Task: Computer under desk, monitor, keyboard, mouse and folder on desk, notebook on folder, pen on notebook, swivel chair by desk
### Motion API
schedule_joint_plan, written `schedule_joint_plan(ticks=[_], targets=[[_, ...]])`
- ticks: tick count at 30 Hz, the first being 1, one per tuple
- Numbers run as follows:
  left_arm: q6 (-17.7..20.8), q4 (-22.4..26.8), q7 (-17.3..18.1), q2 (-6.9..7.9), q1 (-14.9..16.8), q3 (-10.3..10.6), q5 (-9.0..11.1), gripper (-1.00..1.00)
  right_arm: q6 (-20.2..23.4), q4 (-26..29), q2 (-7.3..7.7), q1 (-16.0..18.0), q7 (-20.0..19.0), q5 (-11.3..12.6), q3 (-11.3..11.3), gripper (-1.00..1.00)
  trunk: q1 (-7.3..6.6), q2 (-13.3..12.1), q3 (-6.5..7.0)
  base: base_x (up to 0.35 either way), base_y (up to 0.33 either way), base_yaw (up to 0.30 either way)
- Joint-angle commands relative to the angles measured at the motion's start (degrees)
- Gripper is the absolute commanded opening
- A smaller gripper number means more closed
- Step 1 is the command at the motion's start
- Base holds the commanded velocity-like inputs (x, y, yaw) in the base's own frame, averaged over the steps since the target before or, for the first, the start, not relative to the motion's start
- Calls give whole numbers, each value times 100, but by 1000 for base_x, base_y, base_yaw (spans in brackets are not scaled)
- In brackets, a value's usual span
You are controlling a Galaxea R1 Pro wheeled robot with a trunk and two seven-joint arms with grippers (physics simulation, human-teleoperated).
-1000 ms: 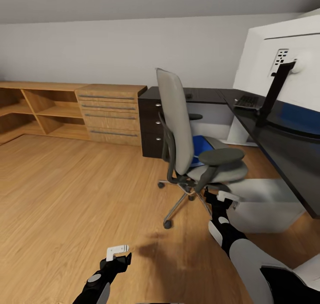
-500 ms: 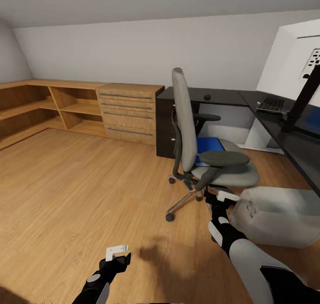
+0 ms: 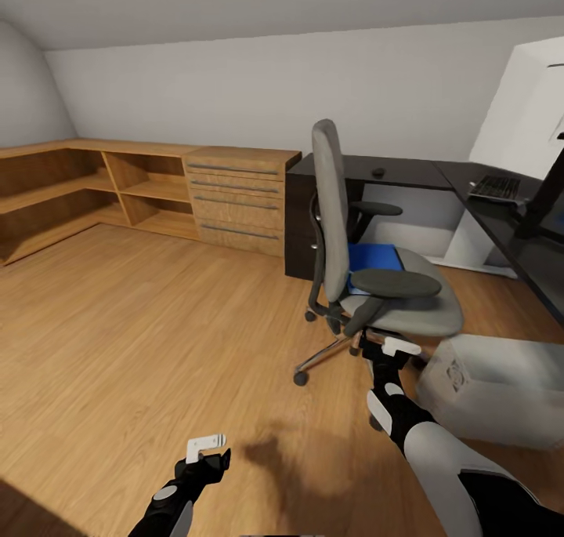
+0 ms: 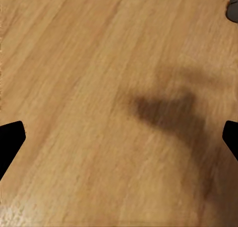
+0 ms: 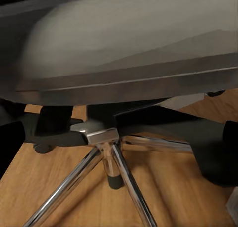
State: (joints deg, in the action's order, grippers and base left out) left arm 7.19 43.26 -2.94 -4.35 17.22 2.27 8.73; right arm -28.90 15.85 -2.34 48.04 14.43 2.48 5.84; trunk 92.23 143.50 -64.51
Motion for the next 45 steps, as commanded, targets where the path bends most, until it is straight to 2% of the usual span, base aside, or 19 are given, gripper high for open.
schedule_joint_plan(ticks=[1, 17, 45], targets=[[28, 9, -31, 4, 1, 19, 59, 100, -28, -3, -3, 3, -19, 25, 22, 100, -1, 2, -5, 0, 0, 87], [28, 0, -31, -4, 1, 19, 59, 100, -28, -79, -27, 3, -19, 34, 20, 100, -1, 2, -5, 0, 0, 81], [28, -2, -31, -4, 1, 19, 67, 100, -21, -82, -65, 3, -19, 34, 22, 100, -1, 2, -5, 0, 0, 239]])
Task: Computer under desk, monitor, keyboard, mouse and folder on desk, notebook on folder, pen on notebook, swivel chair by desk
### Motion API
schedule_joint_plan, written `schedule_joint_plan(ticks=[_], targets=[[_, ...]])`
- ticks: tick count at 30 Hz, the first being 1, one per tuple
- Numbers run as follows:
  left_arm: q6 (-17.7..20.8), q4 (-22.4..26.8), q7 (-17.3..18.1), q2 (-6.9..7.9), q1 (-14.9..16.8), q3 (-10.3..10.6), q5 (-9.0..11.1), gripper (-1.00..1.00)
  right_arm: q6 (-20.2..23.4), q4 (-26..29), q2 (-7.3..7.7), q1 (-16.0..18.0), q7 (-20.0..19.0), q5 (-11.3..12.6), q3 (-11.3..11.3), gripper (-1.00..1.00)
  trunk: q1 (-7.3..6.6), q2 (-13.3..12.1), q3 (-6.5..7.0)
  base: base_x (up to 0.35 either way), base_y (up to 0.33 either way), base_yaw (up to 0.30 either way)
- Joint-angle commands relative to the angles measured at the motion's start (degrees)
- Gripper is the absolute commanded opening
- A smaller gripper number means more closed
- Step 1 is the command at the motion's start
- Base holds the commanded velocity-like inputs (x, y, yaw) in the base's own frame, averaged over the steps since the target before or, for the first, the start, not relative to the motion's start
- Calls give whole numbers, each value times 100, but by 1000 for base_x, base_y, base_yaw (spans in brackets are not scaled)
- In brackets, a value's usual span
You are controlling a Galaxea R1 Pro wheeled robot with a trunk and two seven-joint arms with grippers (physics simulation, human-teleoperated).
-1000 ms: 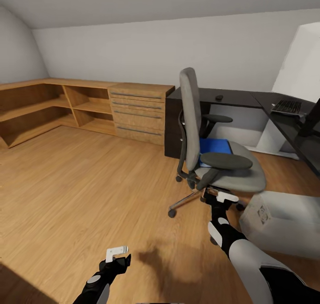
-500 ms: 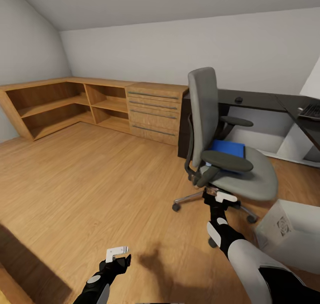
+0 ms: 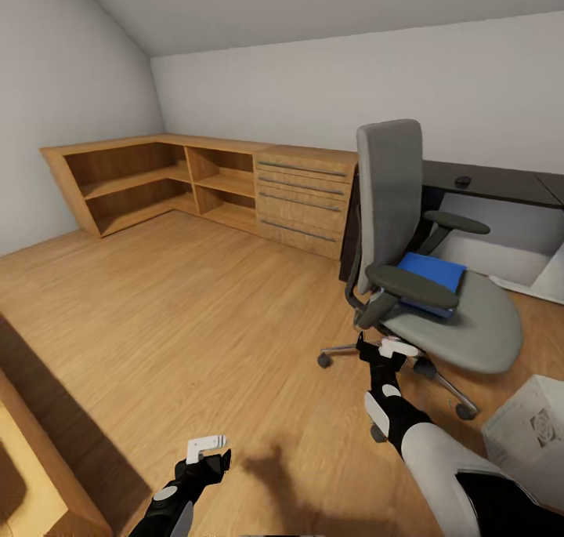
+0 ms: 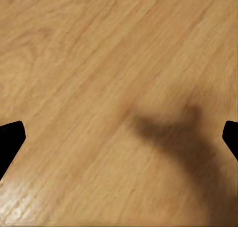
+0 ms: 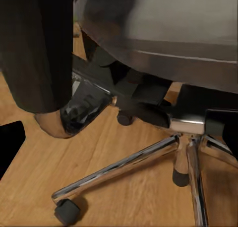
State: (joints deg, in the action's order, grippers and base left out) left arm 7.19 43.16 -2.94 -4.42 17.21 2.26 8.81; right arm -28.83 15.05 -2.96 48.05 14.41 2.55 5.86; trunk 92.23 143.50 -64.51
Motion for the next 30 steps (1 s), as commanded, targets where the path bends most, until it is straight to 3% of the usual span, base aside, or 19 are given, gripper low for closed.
schedule_joint_plan(ticks=[1, 12, 30], targets=[[28, 8, -31, 3, 2, 20, 59, 100, -27, -2, -2, 2, -17, 26, 20, 100, -1, 2, -5, 0, 0, 240], [30, 8, -31, 3, 2, 20, 59, 100, -34, -7, -2, -1, -29, 22, 20, 100, -1, 2, -5, -42, 0, 134], [29, -102, -31, -4, 2, 20, 59, 100, -51, -28, 6, -6, -46, -1, 20, 100, -1, 2, -5, -294, 0, 5]])
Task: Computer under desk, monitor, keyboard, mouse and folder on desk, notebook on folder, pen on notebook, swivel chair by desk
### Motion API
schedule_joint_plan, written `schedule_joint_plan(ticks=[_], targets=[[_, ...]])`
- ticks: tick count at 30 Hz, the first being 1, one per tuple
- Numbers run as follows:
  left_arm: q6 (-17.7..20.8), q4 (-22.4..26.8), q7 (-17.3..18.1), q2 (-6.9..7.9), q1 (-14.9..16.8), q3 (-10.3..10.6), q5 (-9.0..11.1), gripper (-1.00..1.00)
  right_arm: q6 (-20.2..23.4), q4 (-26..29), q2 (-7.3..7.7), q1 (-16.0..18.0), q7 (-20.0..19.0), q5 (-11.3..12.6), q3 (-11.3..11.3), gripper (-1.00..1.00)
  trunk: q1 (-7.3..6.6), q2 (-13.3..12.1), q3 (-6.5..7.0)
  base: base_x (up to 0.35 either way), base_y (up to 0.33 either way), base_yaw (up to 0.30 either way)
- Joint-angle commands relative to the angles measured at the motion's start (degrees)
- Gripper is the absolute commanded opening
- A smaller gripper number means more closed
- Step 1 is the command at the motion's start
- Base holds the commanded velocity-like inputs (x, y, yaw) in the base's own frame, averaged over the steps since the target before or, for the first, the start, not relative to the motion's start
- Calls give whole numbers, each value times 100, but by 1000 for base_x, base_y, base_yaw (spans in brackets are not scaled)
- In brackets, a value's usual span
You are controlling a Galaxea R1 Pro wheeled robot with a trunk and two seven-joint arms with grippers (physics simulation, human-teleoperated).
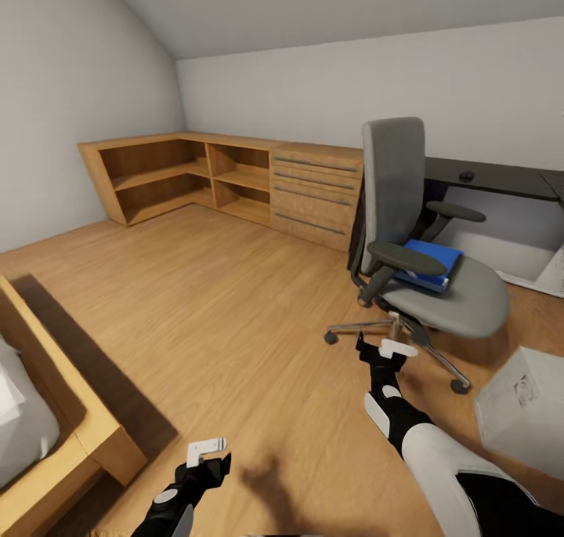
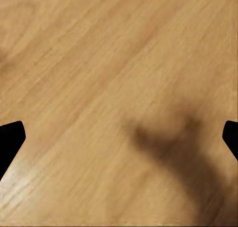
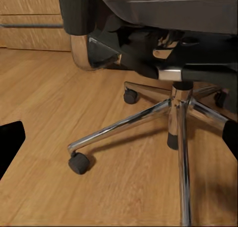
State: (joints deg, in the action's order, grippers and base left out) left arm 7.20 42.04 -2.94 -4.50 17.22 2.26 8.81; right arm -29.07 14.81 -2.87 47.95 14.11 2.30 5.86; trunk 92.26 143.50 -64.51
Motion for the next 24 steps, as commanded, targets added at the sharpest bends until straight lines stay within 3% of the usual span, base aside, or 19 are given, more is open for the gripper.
schedule_joint_plan(ticks=[1, 9, 24], targets=[[28, 6, -31, 3, 0, 20, 60, 100, -28, -4, -3, 4, -18, 24, 21, 100, -4, 2, -5, -259, 0, 0], [27, -2, -31, 3, 0, 20, 60, 100, -29, -3, -3, 4, -21, 25, 21, 100, -4, 2, -5, -147, 0, 0], [28, -5, -31, 2, 0, 20, 60, 100, -29, -3, -3, 4, -22, 25, 21, 100, -4, 2, -5, -13, 0, 0]])
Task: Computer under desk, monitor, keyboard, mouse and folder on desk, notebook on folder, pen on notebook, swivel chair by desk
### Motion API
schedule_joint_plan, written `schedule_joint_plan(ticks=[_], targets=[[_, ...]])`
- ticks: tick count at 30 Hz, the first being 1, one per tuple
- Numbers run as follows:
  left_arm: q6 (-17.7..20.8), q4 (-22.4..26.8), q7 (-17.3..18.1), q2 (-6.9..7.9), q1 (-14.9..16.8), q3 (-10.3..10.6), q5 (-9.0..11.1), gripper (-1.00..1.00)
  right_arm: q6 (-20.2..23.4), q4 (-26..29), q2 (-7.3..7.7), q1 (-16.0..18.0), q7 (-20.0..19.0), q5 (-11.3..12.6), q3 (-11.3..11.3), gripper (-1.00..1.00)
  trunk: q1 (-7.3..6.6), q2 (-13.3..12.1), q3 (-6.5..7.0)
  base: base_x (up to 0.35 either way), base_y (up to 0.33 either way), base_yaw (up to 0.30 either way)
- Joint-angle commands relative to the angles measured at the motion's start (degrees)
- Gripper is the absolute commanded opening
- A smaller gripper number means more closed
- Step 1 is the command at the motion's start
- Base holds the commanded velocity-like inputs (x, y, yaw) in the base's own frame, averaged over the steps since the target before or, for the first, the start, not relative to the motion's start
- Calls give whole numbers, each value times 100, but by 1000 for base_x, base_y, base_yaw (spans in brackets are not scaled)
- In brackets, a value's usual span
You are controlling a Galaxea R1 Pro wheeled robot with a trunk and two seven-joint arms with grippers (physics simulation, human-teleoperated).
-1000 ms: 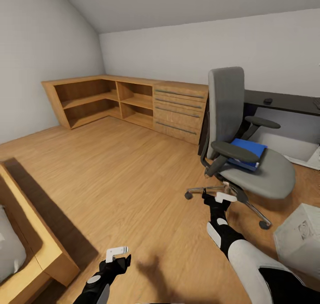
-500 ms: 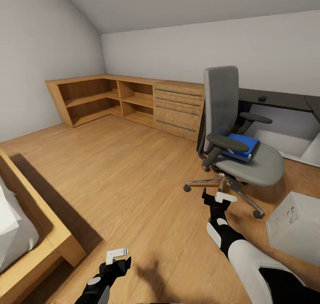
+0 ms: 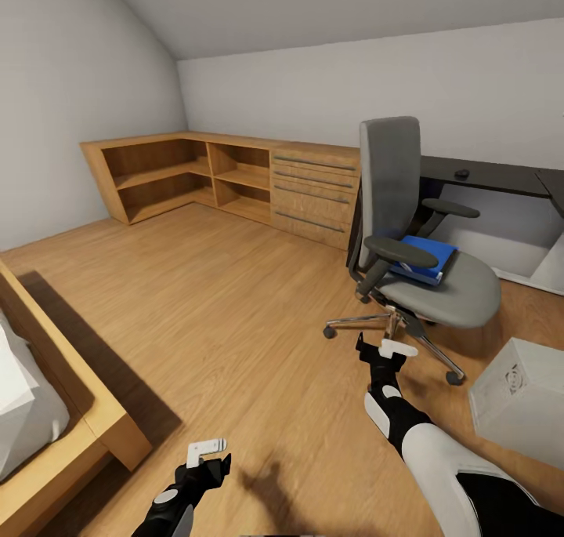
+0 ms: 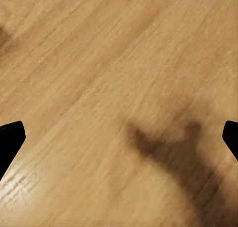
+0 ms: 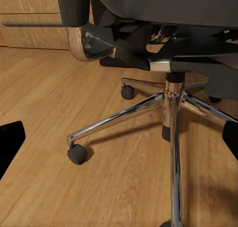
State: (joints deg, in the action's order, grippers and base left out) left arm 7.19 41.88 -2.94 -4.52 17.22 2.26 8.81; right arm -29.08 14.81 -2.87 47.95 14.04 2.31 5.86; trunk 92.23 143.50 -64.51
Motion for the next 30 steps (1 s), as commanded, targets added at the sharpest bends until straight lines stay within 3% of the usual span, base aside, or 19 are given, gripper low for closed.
schedule_joint_plan(ticks=[1, 14, 30], targets=[[28, 9, -31, 4, 0, 20, 60, 100, -27, -4, -3, 4, -16, 24, 20, 100, -1, 2, -5, 0, 0, 0], [28, 4, 3, 4, 0, 23, 61, 100, -27, -5, -3, 4, -16, 25, 20, 100, -1, 2, -5, 0, 0, 0], [28, 4, -4, 4, 0, 27, 60, 100, -25, -5, -9, 4, 0, 32, 18, 100, -42, -19, 350, 0, 0, 0]])
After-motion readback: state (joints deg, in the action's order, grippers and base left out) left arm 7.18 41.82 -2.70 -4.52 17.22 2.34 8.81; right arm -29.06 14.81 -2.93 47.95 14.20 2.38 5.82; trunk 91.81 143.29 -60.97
